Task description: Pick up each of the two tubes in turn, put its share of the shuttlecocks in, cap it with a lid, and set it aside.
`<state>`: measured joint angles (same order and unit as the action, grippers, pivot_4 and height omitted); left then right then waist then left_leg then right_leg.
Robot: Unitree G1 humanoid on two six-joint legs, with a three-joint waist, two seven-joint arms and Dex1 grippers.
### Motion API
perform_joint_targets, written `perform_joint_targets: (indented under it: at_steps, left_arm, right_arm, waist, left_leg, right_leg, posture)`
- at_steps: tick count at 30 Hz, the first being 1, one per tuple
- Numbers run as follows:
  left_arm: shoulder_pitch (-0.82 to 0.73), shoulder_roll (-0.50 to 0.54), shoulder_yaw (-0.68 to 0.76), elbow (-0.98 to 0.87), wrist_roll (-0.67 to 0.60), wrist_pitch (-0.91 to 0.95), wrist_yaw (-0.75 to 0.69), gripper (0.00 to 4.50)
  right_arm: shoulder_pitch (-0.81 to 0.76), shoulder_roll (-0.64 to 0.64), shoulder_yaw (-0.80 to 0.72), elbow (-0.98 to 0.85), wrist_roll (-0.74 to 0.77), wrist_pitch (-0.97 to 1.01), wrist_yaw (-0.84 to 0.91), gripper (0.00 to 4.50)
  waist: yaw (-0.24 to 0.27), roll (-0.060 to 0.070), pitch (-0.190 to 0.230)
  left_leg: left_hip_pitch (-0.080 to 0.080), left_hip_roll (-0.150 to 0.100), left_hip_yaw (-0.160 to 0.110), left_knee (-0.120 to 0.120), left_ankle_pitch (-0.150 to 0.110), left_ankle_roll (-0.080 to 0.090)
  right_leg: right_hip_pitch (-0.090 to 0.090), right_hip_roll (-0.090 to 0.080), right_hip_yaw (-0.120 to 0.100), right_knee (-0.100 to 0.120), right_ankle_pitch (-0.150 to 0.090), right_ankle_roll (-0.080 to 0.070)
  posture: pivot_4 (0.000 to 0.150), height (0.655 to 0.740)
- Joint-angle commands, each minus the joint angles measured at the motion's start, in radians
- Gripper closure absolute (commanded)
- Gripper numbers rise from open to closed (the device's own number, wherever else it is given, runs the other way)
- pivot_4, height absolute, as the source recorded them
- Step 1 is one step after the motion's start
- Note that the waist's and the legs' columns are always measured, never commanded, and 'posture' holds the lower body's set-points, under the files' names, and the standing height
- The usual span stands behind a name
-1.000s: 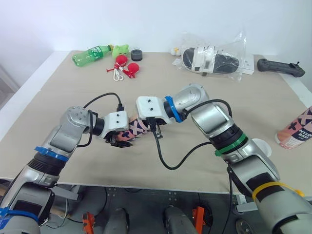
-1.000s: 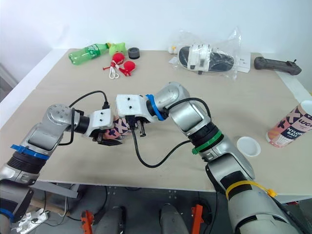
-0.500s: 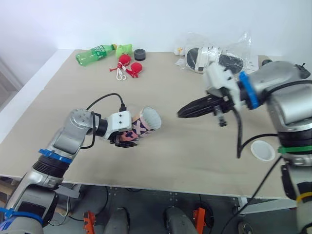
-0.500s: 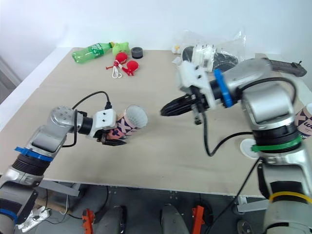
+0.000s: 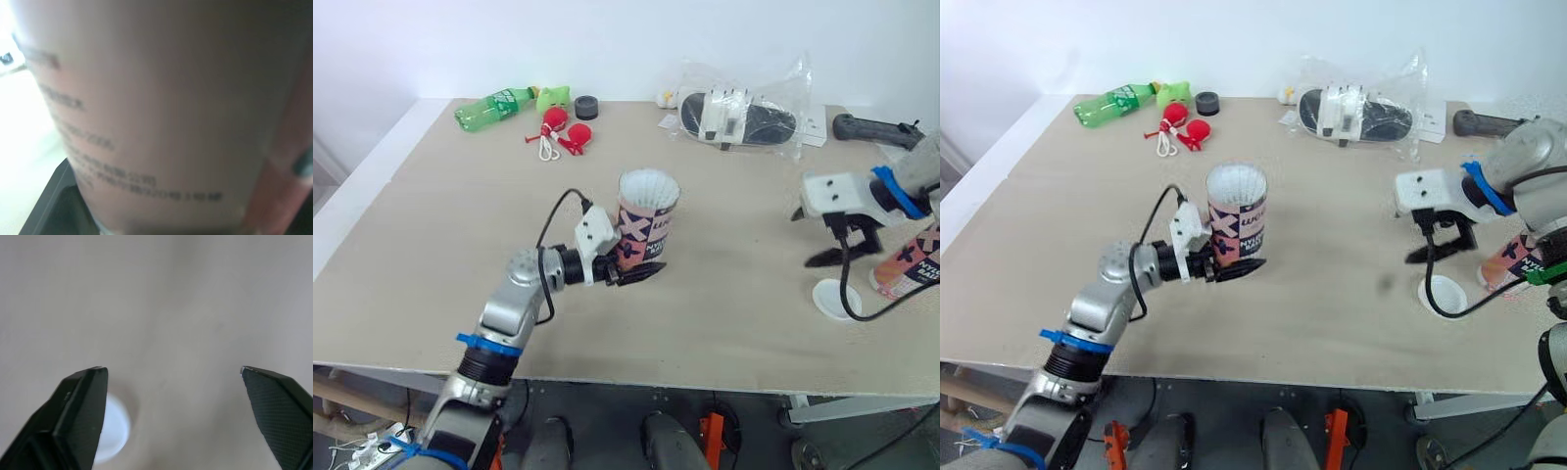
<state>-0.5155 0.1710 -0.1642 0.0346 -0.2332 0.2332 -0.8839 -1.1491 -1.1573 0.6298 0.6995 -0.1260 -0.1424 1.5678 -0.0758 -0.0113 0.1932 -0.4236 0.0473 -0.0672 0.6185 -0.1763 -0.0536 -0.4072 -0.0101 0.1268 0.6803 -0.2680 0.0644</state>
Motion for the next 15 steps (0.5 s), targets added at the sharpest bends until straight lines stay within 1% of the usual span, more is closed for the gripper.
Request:
perform_joint_targets:
  at_steps: [1, 6, 11, 15]
  left_arm:
    - [0.028, -0.049, -0.034, 0.022, 0.02, -0.076, 0.048, 1.37]
    - [0.057, -0.058, -0.074, 0.088, 0.056, -0.134, 0.055, 1.37]
    - [0.074, -0.044, -0.092, 0.101, 0.064, -0.153, 0.043, 1.37]
    - [0.077, -0.038, -0.092, 0.103, 0.065, -0.156, 0.047, 1.37]
  right_arm:
    - [-0.03, -0.003, 0.013, 0.092, -0.097, -0.094, 0.047, 0.08]
    - [-0.052, 0.041, 0.015, 0.193, -0.178, -0.168, 0.045, 0.08]
    - [-0.074, 0.081, 0.006, 0.292, -0.264, -0.229, 0.037, 0.08]
    - [-0.083, 0.129, -0.004, 0.37, -0.307, -0.225, -0.009, 0.08]
  waist:
    - [0.0, 0.0, 0.0]
    - [-0.004, 0.0, 0.0]
    - [-0.003, 0.0, 0.0]
    - [-0.001, 0.0, 0.0]
  left_leg:
    - [0.0, 0.0, 0.0, 0.0, 0.0, 0.0]
    - [0.001, -0.001, 0.001, 0.001, 0.001, -0.001]
    - [0.002, -0.001, 0.001, 0.0, 0.003, -0.004]
    - [0.002, -0.002, 0.001, 0.0, 0.003, -0.005]
  right_leg:
    - [0.0, 0.0, 0.0, 0.0, 0.0, 0.0]
    - [0.001, -0.001, 0.001, 0.0, 0.0, 0.003]
    - [0.002, -0.001, 0.001, 0.001, 0.001, 0.004]
    - [0.002, -0.001, 0.001, 0.0, 0.001, 0.005]
  posture:
    - [0.15, 0.74]
    - [0.15, 0.74]
    - [0.15, 0.74]
    - [0.15, 0.74]
